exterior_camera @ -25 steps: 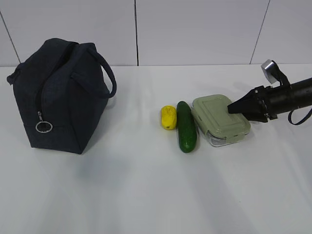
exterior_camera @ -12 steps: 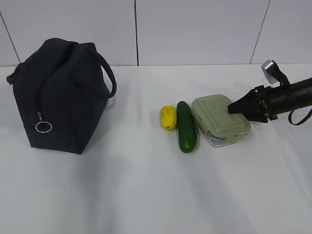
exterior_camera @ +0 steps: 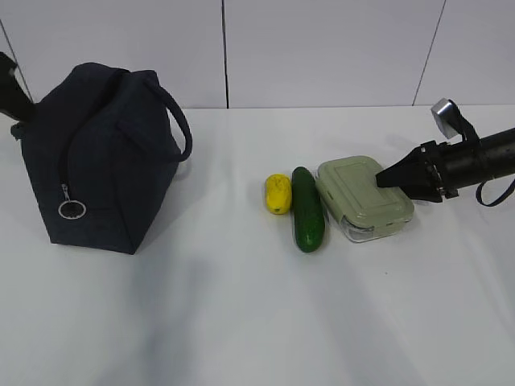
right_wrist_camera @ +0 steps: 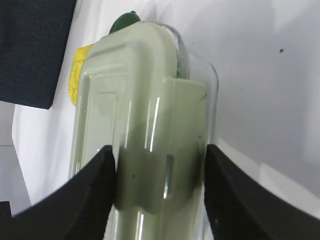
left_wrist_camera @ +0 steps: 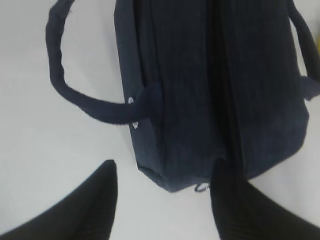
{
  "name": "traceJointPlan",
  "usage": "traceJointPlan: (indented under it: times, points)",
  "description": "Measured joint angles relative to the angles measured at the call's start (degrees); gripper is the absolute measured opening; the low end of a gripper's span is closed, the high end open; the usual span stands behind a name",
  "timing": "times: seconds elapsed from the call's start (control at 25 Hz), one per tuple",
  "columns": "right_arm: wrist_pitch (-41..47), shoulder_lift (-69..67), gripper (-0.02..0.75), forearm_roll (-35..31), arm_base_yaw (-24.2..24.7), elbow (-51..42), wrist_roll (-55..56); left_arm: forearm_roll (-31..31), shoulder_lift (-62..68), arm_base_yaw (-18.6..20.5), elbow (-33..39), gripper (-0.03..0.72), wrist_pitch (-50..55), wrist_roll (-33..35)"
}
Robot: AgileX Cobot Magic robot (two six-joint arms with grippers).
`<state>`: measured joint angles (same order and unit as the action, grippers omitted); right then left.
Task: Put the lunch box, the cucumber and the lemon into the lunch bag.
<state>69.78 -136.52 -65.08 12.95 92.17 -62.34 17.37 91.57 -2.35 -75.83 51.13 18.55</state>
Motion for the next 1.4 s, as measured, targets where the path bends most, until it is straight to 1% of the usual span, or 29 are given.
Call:
traceJointPlan:
  times: [0.16, 0.28, 0.36, 0.4, 0.44, 0.56, 0.6, 0.64, 0.8, 1.0, 1.12, 1.2, 1.4]
  points:
    - [0.0, 0.0, 0.417, 0.1, 0.0, 0.0, 0.0, 0.4, 6.0, 0.0, -4.7, 0.430, 1.4, 0.2]
    - [0.1, 0.0, 0.416, 0.1, 0.0, 0.0, 0.0, 0.4, 9.4, 0.0, -6.2, 0.427, 2.3, 0.2]
    - [0.1, 0.0, 0.416, 0.1, 0.0, 0.0, 0.0, 0.4, 10.7, 0.0, -6.5, 0.392, 2.5, 0.2]
    - [0.1, 0.0, 0.416, 0.1, 0.0, 0.0, 0.0, 0.4, 11.2, 0.0, -6.5, 0.361, 2.5, 0.2]
    - [0.1, 0.0, 0.416, 0.1, 0.0, 0.0, 0.0, 0.4, 11.4, 0.0, -6.5, 0.306, 2.5, 0.2]
    - [0.1, 0.0, 0.416, 0.1, 0.0, 0.0, 0.0, -0.8, 11.6, 0.0, -6.6, 0.087, 1.9, 0.2]
    - [0.1, 0.0, 0.416, 0.1, 0.0, 0.0, 0.0, -1.4, 11.6, 0.0, -6.8, 0.042, 1.7, 0.2]
    - [0.1, 0.0, 0.416, 0.1, 0.0, 0.0, 0.0, -1.8, 11.6, 0.0, -7.1, 0.019, 1.6, 0.2]
    - [0.1, 0.0, 0.416, 0.1, 0.0, 0.0, 0.0, -4.2, 11.6, 0.0, -9.5, 0.003, 2.7, 0.2]
    - [0.1, 0.0, 0.416, 0.2, 0.0, 0.0, 0.0, -10.2, 11.6, 0.0, -14.2, 0.000, 6.5, -3.2]
    - [0.1, 0.0, 0.416, 0.2, 0.0, 0.0, 0.0, -11.7, 11.6, -0.2, -15.7, 0.000, 7.7, -4.9]
    - [0.2, 0.0, 0.416, 0.2, 0.0, 0.0, 0.0, -12.1, 11.6, -1.5, -16.0, 0.000, 7.7, -5.5]
    - [0.3, 0.0, 0.416, 0.2, 0.0, 0.0, 0.0, -12.4, 12.0, -8.0, -16.0, 0.000, 7.7, -5.8]
